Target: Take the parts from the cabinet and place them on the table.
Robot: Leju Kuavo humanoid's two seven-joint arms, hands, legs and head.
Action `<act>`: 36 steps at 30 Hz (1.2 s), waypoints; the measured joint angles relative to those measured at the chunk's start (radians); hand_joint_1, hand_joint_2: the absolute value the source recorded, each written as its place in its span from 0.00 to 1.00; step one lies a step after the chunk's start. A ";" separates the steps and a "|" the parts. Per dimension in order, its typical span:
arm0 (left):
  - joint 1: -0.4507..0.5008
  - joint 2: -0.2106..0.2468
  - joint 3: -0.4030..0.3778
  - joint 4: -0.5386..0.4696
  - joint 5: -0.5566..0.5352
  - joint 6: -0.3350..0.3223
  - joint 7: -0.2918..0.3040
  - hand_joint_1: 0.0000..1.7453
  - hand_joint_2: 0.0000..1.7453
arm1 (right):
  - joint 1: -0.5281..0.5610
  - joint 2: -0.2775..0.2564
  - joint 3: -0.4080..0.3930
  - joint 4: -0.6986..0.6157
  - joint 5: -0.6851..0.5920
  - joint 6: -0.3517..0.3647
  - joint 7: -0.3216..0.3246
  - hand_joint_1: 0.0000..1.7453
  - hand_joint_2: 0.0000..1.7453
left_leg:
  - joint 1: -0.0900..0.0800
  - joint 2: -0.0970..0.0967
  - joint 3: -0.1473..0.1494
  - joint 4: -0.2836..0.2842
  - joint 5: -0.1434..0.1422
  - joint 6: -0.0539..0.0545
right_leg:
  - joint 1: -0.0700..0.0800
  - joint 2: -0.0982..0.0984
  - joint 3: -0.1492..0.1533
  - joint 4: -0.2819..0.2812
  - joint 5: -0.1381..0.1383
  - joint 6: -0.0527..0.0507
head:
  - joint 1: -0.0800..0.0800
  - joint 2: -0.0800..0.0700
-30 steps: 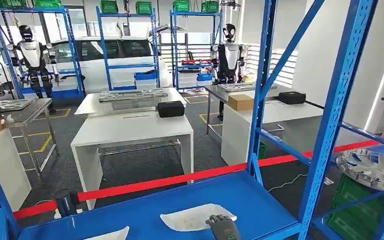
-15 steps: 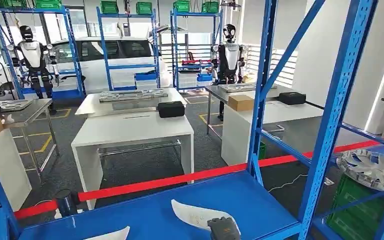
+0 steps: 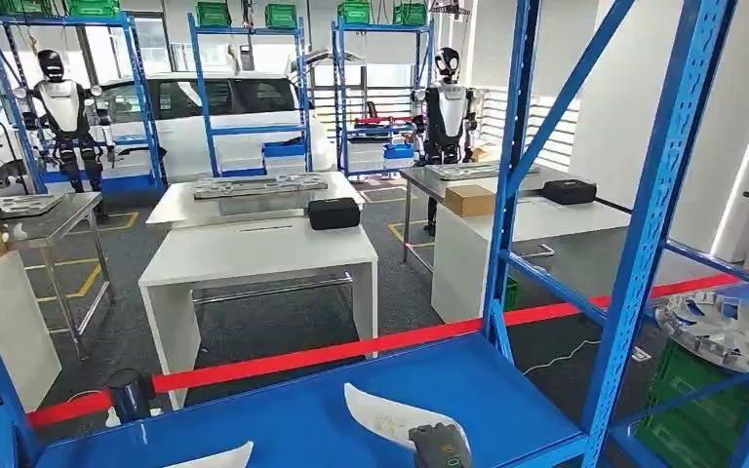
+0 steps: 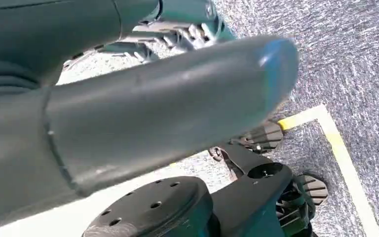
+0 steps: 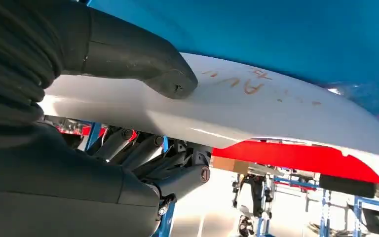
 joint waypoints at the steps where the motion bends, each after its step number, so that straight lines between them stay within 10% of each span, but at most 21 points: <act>1: 0.000 0.000 0.000 0.000 0.002 0.008 0.000 0.46 0.00 | 0.000 0.000 0.000 0.000 0.000 0.000 0.000 1.00 1.00 | 0.000 0.000 0.000 0.000 0.000 0.000 | 0.000 0.000 0.000 0.000 0.000 0.000 | 0.000 0.000; 10: 0.000 -0.002 0.000 0.000 0.005 0.020 0.000 0.46 0.00 | 0.000 0.000 0.000 0.000 0.000 0.002 0.000 1.00 1.00 | 0.000 0.000 0.000 0.000 0.000 0.000 | 0.000 0.000 0.000 0.000 0.000 0.000 | 0.000 0.000; 11: 0.000 -0.002 0.000 0.000 0.005 0.020 0.000 0.00 0.00 | 0.000 0.000 0.000 0.000 0.000 0.002 0.000 1.00 1.00 | 0.000 0.000 0.000 0.000 0.000 0.000 | 0.000 0.000 0.000 0.000 0.000 0.000 | 0.000 0.000; 16: 0.000 -0.003 0.000 0.000 -0.002 0.036 -0.003 0.00 0.00 | 0.000 0.000 0.000 0.000 0.000 0.002 0.003 1.00 1.00 | 0.000 0.000 0.000 0.000 0.000 0.000 | 0.000 0.000 0.000 0.000 0.000 0.000 | 0.000 0.000; 17: 0.000 -0.003 0.000 0.000 -0.010 0.045 -0.017 0.00 1.00 | 0.000 0.000 0.000 0.000 0.000 0.002 0.003 1.00 1.00 | 0.000 0.000 0.000 0.000 0.000 0.000 | 0.000 0.000 0.000 0.000 0.000 0.000 | 0.000 0.000; 25: 0.000 -0.008 -0.018 0.000 -0.052 0.050 -0.168 0.00 1.00 | 0.000 -0.001 -0.001 0.000 0.001 -0.001 0.003 1.00 1.00 | 0.000 0.000 0.001 0.000 0.000 0.000 | 0.000 0.000 0.000 0.000 0.000 0.000 | 0.000 0.000; 36: 0.000 -0.007 -0.027 0.000 -0.047 -0.013 -0.152 0.00 1.00 | 0.000 -0.002 -0.002 0.000 0.009 -0.002 0.000 1.00 1.00 | 0.000 0.000 0.000 0.000 0.000 0.000 | 0.000 0.000 0.000 0.000 0.000 0.000 | 0.000 0.000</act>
